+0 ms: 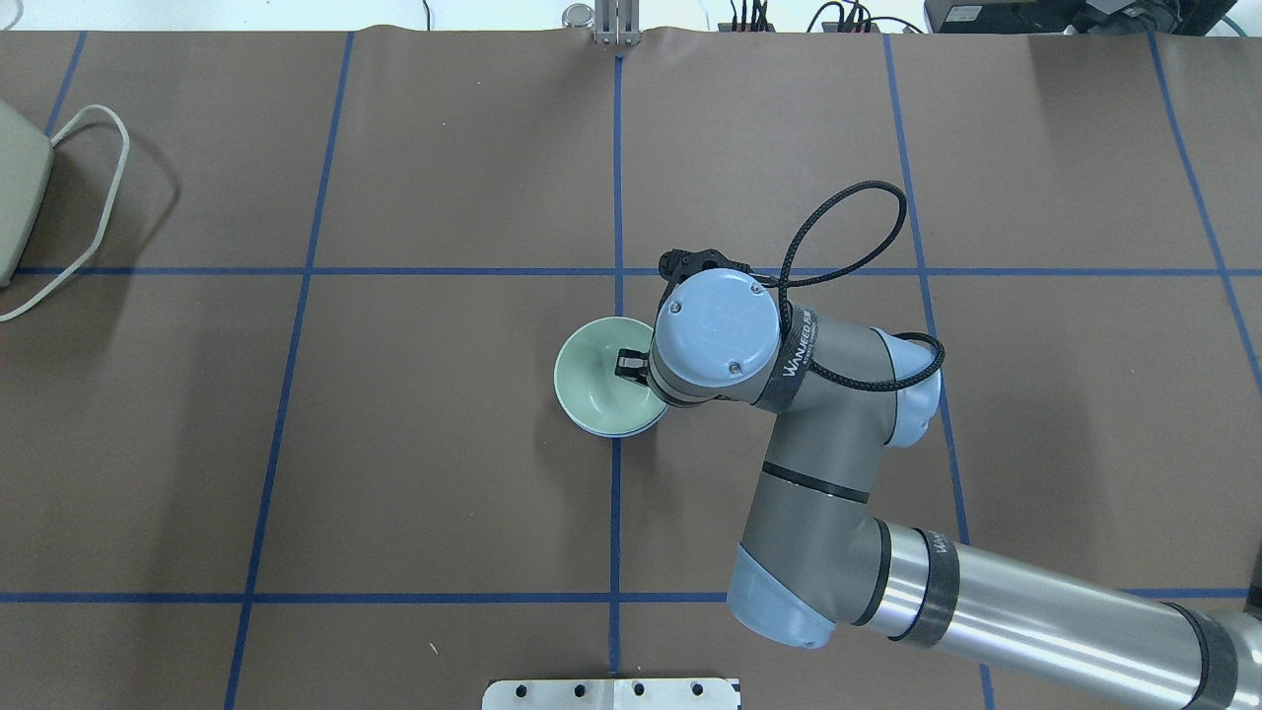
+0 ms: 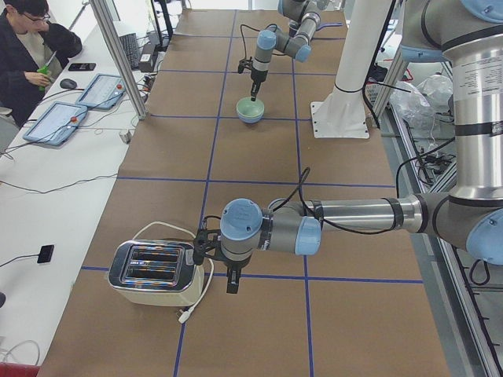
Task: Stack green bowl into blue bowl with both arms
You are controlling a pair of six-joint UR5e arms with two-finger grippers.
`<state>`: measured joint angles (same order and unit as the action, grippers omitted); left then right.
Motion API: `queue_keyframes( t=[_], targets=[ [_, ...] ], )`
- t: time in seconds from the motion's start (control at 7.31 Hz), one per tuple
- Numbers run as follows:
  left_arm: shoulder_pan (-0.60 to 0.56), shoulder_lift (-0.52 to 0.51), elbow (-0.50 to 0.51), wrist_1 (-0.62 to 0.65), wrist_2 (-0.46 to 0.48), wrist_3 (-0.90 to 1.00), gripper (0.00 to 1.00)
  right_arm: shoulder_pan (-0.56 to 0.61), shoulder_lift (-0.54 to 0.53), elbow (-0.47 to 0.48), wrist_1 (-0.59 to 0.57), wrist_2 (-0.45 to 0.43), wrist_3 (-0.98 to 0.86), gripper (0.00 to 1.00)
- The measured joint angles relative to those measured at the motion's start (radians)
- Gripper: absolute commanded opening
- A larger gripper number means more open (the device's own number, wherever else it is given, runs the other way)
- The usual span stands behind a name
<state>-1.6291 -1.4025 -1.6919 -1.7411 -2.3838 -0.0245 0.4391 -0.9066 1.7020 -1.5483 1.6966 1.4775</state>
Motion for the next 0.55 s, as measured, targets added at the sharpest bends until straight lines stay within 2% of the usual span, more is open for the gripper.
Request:
queue_keyframes(
  t=[0.14, 0.55],
  targets=[
    [0.0, 0.0, 0.0, 0.0, 0.0, 0.0, 0.99, 0.0, -0.001, 0.0, 0.0, 0.0, 0.0, 1.0],
    [0.0, 0.0, 0.001, 0.0, 0.001, -0.001, 0.99, 0.029, 0.001, 0.008, 0.01, -0.017, -0.027, 1.0]
  ],
)
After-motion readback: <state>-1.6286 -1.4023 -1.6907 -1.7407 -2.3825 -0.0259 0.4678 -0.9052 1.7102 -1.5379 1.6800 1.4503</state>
